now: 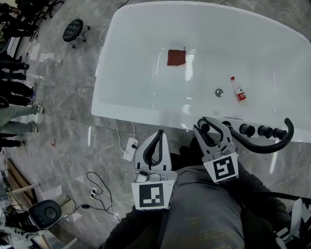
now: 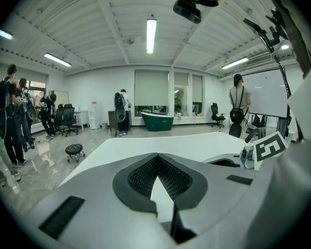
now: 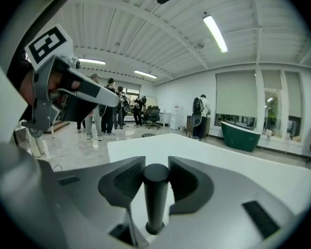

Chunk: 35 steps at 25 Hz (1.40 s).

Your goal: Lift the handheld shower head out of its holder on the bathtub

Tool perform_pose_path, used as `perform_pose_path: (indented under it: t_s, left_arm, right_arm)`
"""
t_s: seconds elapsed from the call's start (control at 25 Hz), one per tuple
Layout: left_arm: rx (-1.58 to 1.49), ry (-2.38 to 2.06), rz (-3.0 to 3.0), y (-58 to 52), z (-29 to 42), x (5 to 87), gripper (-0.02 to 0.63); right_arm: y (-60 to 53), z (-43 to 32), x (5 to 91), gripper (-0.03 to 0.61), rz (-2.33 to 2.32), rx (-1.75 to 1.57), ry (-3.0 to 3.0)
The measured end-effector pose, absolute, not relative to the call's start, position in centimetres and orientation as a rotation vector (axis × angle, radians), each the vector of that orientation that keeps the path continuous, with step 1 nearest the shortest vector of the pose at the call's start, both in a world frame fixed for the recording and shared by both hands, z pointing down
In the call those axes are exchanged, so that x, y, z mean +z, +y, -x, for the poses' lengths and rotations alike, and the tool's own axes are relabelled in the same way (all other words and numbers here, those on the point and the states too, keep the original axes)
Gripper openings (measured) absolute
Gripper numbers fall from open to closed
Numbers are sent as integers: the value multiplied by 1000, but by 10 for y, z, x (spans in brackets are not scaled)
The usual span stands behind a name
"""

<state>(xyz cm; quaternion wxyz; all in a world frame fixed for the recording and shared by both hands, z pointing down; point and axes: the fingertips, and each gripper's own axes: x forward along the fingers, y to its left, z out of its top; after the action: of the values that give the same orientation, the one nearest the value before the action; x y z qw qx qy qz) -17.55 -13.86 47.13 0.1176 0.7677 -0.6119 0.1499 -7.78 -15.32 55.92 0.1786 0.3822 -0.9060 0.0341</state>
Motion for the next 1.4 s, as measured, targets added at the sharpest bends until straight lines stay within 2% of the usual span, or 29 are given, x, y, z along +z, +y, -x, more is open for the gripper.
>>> perform_pose_path:
  t_s: [1.4]
  left_arm:
    - [436, -1818, -2224, -121, 187, 450, 4]
  right_arm:
    - [-157, 82, 569, 124, -1094, 117, -2504]
